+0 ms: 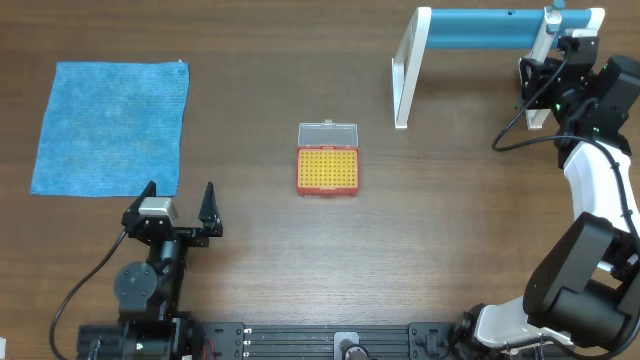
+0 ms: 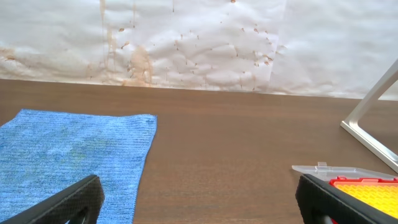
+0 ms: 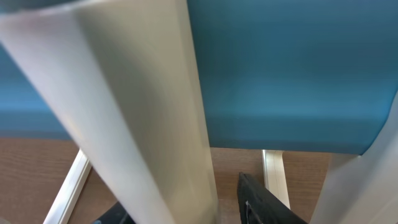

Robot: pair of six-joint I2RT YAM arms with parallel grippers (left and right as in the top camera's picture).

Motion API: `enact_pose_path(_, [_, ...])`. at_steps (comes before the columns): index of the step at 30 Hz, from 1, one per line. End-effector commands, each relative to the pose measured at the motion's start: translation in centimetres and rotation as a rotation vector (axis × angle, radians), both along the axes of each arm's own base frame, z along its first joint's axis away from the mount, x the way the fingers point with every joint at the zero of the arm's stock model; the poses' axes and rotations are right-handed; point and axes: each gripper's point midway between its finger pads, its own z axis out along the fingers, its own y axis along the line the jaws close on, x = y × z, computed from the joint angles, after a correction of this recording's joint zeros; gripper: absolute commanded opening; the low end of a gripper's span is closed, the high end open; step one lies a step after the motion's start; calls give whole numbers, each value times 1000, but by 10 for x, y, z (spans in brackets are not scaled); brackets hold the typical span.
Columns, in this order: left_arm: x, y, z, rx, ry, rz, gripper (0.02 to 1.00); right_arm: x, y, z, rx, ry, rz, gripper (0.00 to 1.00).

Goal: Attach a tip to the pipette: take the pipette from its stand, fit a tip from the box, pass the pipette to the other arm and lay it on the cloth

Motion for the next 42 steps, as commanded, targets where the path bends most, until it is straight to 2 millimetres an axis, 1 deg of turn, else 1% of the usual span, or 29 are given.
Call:
enact_pose_path(1, [0, -2, -1, -9, 3, -7, 998, 6, 4, 5, 18, -17, 14, 338])
enact_pose_path(2, [0, -2, -1, -9, 3, -7, 996, 6, 4, 6, 16, -21, 14, 310])
enact_pose_path(5, [0, -2, -1, -9, 3, -7, 998, 6, 3, 6, 18, -22, 12, 299])
enact_pose_path(6, [0, -2, -1, -9, 3, -7, 996, 6, 3, 6, 18, -22, 12, 266])
enact_pose_path(7, [0, -2, -1, -8, 3, -7, 998, 6, 4, 6, 22, -22, 10, 187])
enact_pose_path(8, [0, -2, -1, -9, 3, -7, 996, 6, 3, 7, 28, -21, 8, 143])
enact_pose_path(10, [0, -2, -1, -9, 3, -7, 996, 6, 4, 9, 25, -26, 8, 121])
enact_pose_path(13, [0, -2, -1, -8, 3, -7, 998, 4, 4, 21, 14, -48, 8, 102])
enact_pose_path(16, [0, -2, -1, -9, 3, -7, 998, 0, 6, 36, 3, -72, 8, 82])
enact_pose_path(18, [0, -2, -1, -9, 3, -7, 998, -5, 9, 52, -9, -98, 9, 77])
enact_pose_path(20, [0, -2, -1, -9, 3, -7, 996, -10, 11, 71, -28, -137, 10, 80])
enact_pose_path(22, [0, -2, -1, -9, 3, -7, 996, -18, 15, 96, -52, -187, 10, 80])
enact_pose_path(23, [0, -2, -1, -9, 3, -7, 998, -24, 20, 113, -64, -225, 25, 69])
enact_pose_path(24, [0, -2, -1, -9, 3, -7, 998, -34, 36, 135, -61, -279, 92, 77])
enact_pose_path(25, [0, -2, -1, -9, 3, -7, 998, -46, 56, 159, -19, -332, 171, 77])
enact_pose_path(26, [0, -2, -1, -9, 3, -7, 996, -53, 71, 171, 3, -361, 220, 77])
enact_pose_path(28, [0, -2, -1, -8, 3, -7, 996, -65, 112, 193, 19, -426, 357, 77])
enact_pose_path(29, [0, -2, -1, -9, 3, -7, 998, -70, 138, 200, 20, -461, 440, 77])
enact_pose_path(30, [0, -2, -1, -9, 3, -7, 998, -76, 180, 203, 25, -504, 562, 77])
enact_pose_path(32, [0, -2, -1, -9, 3, -7, 996, -87, 237, 199, 40, -555, 708, 77])
enact_pose_path(33, [0, -2, -1, -9, 3, -7, 998, -91, 253, 196, 47, -566, 751, 80])
enact_pose_path(34, [0, -2, -1, -9, 3, -7, 998, -97, 279, 188, 66, -569, 816, 77])
enact_pose_path(35, [0, -2, -1, -9, 3, -7, 996, -103, 301, 178, 83, -568, 873, 77])
enact_pose_path(36, [0, -2, -1, -8, 3, -7, 998, -110, 325, 162, 106, -556, 935, 75])
enact_pose_path(37, [0, -2, -1, -9, 3, -7, 998, -115, 338, 153, 115, -559, 971, 77])
enact_pose_path(38, [0, -2, -1, -9, 3, -7, 998, -125, 363, 138, 124, -599, 1038, 77])
enact_pose_path(40, [0, -2, -1, -9, 3, -7, 996, -142, 390, 118, 133, -665, 1113, 77])
enact_pose_path(41, [0, -2, -1, -9, 3, -7, 998, -147, 396, 109, 139, -669, 1128, 77])
enact_pose_path(42, [0, -2, -1, -9, 3, -7, 996, -150, 403, 92, 152, -631, 1130, 77])
